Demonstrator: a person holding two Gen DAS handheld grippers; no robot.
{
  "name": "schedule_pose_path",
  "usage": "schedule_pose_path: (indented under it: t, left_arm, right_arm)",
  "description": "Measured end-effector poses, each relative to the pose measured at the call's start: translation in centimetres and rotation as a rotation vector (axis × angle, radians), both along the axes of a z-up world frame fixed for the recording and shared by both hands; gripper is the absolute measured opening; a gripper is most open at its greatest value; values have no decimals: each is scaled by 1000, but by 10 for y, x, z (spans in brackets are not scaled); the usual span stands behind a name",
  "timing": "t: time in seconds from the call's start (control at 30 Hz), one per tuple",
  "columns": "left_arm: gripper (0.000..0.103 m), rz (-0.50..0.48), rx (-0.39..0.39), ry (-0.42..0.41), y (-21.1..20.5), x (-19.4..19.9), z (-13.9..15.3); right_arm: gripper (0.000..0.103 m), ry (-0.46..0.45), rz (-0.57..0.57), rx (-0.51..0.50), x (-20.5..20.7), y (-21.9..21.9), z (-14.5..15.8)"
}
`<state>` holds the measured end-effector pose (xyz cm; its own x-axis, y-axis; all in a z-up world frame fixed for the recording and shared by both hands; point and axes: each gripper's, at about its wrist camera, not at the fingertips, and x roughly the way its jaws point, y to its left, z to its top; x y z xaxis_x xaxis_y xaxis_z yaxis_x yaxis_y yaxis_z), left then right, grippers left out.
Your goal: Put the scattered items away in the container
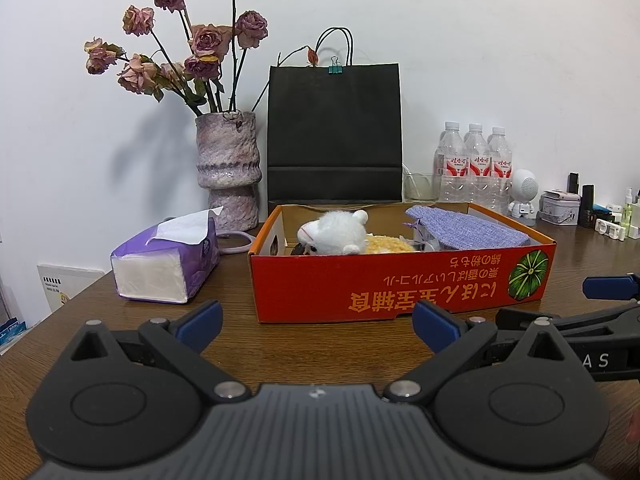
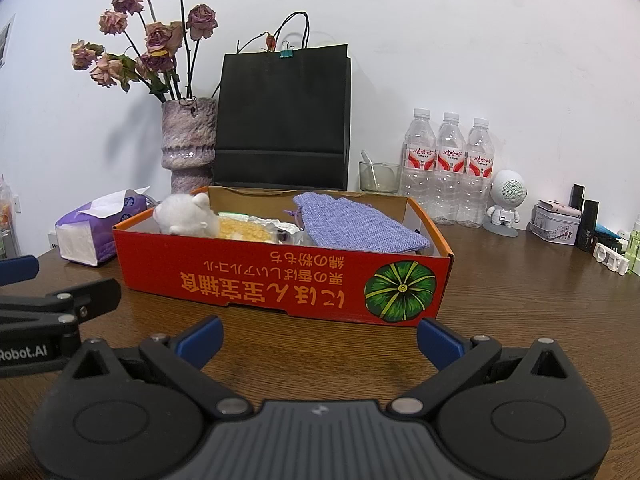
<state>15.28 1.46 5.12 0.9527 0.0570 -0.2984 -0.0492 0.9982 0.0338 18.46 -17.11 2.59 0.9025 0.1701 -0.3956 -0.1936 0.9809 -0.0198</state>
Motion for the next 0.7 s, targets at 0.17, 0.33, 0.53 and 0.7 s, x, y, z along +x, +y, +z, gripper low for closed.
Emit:
schedule_pose_path:
  t: [0.17, 0.33, 0.53, 0.7]
  left_arm:
    - [103, 0, 0, 0, 0, 0, 0]
    - [103, 1, -4, 4, 1, 1, 0]
    - [103, 0, -5, 5, 1, 1, -1]
    - [103, -1, 2, -4, -1, 0, -1]
  right_arm:
    - [103, 0, 0, 0, 0, 0, 0]
    - [103, 0, 0, -1, 0, 0, 0]
    - [103, 0, 0, 0, 0, 0, 0]
    - [103, 0, 0, 0, 0, 0, 0]
